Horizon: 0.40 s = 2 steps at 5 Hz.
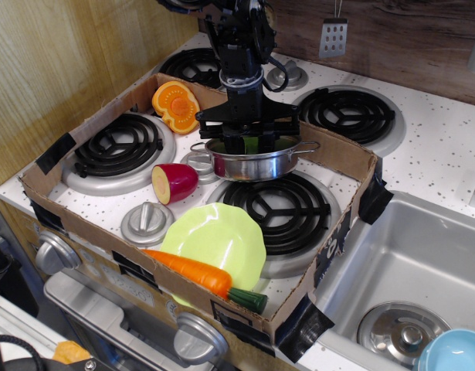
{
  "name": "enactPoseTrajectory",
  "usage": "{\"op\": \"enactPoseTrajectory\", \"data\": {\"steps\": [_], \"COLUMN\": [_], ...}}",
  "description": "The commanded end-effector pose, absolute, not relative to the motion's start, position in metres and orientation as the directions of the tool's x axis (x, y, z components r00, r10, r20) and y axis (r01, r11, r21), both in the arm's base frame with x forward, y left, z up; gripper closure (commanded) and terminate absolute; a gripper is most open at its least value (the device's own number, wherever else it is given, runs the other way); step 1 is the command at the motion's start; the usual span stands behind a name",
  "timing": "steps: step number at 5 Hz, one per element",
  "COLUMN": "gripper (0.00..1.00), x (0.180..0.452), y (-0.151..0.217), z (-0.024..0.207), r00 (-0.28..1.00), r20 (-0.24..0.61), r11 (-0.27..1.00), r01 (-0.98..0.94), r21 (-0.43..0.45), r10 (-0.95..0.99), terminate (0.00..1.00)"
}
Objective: Take broccoli out of pan
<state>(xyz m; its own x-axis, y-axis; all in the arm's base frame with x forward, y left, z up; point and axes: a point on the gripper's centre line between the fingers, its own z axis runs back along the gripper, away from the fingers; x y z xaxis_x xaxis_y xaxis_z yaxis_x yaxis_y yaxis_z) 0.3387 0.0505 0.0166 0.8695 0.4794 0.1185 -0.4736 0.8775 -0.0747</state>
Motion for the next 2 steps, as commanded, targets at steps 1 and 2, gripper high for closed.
{"op": "enactPoseTrajectory", "data": {"steps": [1, 2], "gripper": [1.00, 1.00], "x": [0.352, 0.356], "y": [0.055, 0.058], "z": [0.062, 0.086], "r00": [0.870, 0.866], "r20": [0.201, 0.241], "r11": [0.891, 0.893], "r01": [-0.451, -0.451], "r21": [-0.050, -0.001], "r10": [0.451, 0.438], "terminate": [0.00, 0.00]}}
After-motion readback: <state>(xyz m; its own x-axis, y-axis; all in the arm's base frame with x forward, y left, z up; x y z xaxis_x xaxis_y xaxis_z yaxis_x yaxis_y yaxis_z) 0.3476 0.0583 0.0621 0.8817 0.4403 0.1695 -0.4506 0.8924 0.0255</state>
